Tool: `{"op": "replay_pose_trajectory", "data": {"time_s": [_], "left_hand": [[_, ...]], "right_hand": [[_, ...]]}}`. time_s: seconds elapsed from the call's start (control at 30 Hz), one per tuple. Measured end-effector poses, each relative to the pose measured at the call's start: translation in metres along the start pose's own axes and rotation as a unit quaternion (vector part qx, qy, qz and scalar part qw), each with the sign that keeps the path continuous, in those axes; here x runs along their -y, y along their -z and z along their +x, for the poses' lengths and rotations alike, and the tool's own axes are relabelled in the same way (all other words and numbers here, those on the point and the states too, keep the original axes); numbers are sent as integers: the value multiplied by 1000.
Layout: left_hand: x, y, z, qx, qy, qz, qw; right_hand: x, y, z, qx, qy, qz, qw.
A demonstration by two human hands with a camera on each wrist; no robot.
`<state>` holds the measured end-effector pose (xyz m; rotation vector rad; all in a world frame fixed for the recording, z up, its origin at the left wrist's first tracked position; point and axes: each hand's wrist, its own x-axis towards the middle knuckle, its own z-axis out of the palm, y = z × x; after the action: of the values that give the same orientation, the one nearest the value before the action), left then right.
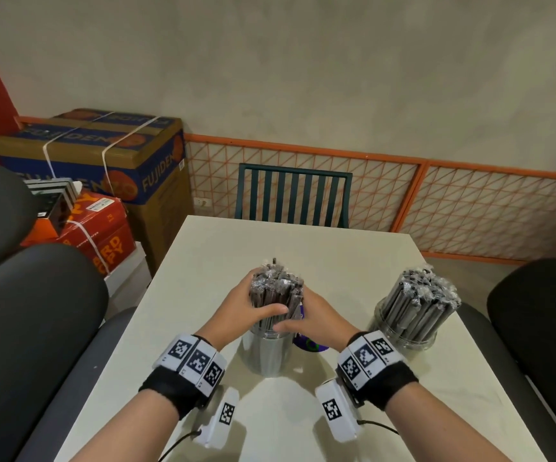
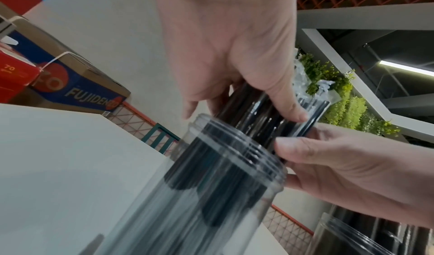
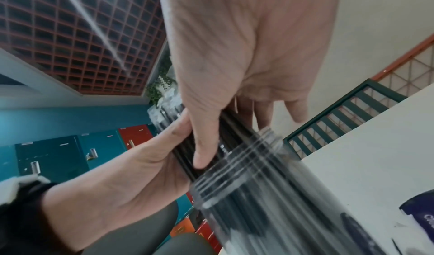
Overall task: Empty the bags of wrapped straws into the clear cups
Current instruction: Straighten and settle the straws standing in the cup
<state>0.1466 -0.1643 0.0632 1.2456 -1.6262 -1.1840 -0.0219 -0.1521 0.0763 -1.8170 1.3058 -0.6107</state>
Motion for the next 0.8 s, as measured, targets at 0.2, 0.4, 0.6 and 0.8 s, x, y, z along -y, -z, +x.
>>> {"op": "replay_pose_trajectory", "data": {"time_s": [0.2, 0.4, 0.6, 0.8], "left_hand": [[1, -2, 12, -13, 7, 0, 1000], [-33, 21, 14, 35, -32, 12, 999], [-46, 35, 18, 143, -2, 70, 987], [-12, 20, 9, 144, 25, 96, 985]], "right_hand": [[2, -13, 8, -88, 2, 25, 996], [23, 16, 11, -61, 29, -35, 997], [20, 30, 17, 12, -19, -116, 993], [-6, 18, 13, 58, -73, -141, 986]]}}
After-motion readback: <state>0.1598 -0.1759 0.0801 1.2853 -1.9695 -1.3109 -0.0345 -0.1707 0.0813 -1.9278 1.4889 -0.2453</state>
